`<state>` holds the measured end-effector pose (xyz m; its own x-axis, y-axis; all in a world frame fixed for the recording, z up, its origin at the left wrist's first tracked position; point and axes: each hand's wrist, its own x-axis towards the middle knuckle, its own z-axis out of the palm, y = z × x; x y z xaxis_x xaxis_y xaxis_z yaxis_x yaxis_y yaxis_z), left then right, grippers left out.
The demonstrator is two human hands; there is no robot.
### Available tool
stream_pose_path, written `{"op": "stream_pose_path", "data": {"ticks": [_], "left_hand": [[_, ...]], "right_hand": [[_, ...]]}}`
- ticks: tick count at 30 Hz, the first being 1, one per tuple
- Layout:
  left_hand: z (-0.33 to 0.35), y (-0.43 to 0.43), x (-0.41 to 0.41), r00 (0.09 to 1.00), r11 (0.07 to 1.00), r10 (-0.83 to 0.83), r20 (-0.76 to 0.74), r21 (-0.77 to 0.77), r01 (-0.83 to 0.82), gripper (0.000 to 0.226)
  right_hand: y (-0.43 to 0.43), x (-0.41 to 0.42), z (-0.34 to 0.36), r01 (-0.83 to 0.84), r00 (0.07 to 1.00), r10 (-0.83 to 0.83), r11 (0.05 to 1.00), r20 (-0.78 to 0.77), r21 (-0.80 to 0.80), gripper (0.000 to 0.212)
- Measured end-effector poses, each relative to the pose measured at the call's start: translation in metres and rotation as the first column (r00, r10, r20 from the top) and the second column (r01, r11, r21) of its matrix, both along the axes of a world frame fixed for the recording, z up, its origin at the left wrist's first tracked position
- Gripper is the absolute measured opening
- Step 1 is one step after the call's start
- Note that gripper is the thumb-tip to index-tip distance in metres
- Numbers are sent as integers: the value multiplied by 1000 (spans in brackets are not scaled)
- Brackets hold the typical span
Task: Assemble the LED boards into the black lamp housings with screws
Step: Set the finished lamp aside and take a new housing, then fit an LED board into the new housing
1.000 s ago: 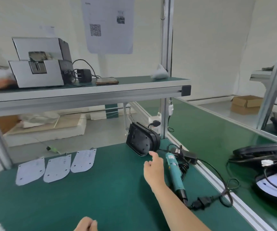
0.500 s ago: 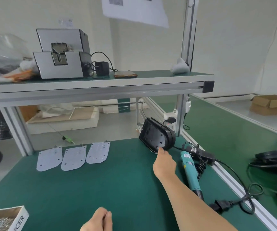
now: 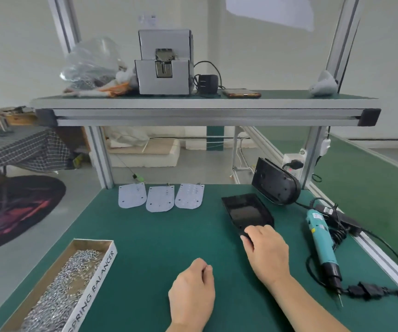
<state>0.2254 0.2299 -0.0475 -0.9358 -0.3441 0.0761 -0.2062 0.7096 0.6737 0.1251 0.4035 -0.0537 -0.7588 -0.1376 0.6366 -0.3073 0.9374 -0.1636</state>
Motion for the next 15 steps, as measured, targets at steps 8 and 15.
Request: {"op": "stream_pose_path", "data": {"ticks": [8,15], "left_hand": [[38,-61,-3,981,909,163,-105,403,-108,24],[65,-182,9,846,881,471,-251,175,-439,49]], "right_hand": [[-21,18,1,-208,976,212,976,-50,71,27],[-23,17,1,-282,957,287,952,-32,115,23]]}}
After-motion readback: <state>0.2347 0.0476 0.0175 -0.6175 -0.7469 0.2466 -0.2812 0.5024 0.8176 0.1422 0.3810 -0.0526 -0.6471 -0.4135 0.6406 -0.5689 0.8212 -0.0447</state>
